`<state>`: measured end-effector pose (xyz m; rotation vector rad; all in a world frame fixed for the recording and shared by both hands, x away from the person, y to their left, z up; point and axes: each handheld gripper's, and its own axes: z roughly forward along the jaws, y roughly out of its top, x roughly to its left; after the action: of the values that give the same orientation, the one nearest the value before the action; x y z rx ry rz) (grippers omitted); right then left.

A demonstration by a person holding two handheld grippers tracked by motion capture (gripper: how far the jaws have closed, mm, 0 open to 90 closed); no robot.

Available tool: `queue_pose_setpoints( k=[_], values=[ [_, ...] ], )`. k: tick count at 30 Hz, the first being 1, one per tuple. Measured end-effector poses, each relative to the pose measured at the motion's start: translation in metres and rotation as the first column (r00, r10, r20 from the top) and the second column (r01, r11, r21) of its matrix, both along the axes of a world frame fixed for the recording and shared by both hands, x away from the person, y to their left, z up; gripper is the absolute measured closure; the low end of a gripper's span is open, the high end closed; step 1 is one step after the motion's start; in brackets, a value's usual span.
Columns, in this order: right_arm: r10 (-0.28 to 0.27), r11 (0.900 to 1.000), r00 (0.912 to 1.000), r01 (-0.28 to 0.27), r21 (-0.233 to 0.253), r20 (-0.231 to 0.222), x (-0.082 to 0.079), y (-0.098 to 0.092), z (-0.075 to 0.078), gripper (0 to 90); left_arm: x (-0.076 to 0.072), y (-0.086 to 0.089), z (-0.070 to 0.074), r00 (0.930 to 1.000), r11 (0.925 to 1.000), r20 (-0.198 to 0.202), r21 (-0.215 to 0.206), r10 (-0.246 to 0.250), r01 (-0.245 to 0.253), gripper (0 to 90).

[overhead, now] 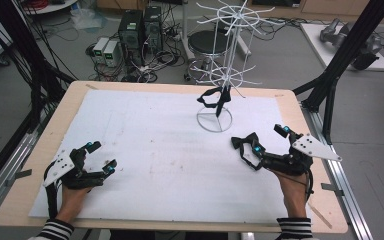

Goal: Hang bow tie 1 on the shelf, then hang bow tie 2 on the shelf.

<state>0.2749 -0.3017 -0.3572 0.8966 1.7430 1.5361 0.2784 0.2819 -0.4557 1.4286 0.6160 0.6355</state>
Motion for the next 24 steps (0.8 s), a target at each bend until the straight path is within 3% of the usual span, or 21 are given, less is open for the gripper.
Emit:
queue_pose_setpoints(
  k=[8,18,24],
  values=[
    [-0.024,1.000,0.9991,0.024,-0.001,-0.035,-0.006,-0.006,-0.024,11.9,-0.001,0.000,-0.001,0.9999,0.9999,0.008,-0.006,0.008,-0.008,11.7],
    [-0.050,0.999,0.9947,0.049,-0.015,-0.090,-0.006,-0.013,-0.043,11.9,-0.003,0.000,-0.001,0.9997,0.9998,0.018,-0.010,0.018,-0.018,11.6],
    [-0.059,0.998,0.9938,0.058,-0.011,-0.095,-0.007,-0.016,-0.047,12.0,-0.002,0.000,-0.001,0.9995,0.9996,0.018,-0.008,0.026,-0.026,11.6]
  ],
)
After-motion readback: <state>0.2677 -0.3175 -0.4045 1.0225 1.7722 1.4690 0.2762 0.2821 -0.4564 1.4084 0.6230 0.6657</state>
